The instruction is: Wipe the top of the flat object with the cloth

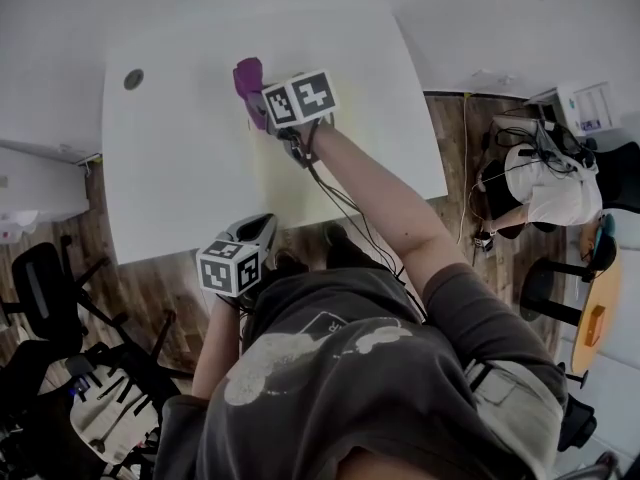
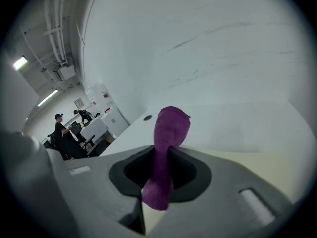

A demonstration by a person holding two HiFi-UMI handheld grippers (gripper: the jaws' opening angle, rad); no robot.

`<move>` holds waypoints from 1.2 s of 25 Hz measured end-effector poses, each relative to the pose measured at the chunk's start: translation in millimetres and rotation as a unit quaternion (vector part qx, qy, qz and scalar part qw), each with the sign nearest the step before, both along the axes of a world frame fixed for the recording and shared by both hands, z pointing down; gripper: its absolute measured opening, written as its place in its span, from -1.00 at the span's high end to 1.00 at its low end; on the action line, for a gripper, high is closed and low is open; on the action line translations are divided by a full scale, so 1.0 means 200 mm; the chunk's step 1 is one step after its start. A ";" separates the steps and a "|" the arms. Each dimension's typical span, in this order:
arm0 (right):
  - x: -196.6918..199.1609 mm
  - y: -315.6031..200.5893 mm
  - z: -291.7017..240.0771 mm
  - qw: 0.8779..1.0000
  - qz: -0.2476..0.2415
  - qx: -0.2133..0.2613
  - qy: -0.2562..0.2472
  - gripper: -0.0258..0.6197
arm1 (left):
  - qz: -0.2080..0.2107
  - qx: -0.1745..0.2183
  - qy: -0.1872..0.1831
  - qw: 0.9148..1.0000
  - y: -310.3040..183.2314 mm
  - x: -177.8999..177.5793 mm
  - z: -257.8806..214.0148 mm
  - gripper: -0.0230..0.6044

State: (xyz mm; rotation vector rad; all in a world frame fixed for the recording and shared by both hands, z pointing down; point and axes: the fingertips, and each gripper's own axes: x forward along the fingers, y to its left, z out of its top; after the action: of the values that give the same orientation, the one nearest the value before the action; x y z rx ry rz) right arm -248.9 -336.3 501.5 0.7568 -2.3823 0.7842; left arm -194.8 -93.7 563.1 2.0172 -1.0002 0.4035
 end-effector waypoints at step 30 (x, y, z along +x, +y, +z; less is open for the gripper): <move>0.41 -0.20 0.19 0.995 0.081 -0.044 0.023 0.69 | -0.036 -0.010 0.005 0.999 -0.01 -0.01 0.00 0.93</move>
State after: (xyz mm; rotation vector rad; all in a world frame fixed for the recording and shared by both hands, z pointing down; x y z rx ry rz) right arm -167.1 -375.6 538.9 0.9304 -2.2498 0.9200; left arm -196.2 -95.3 562.7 1.9579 -1.0554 0.3621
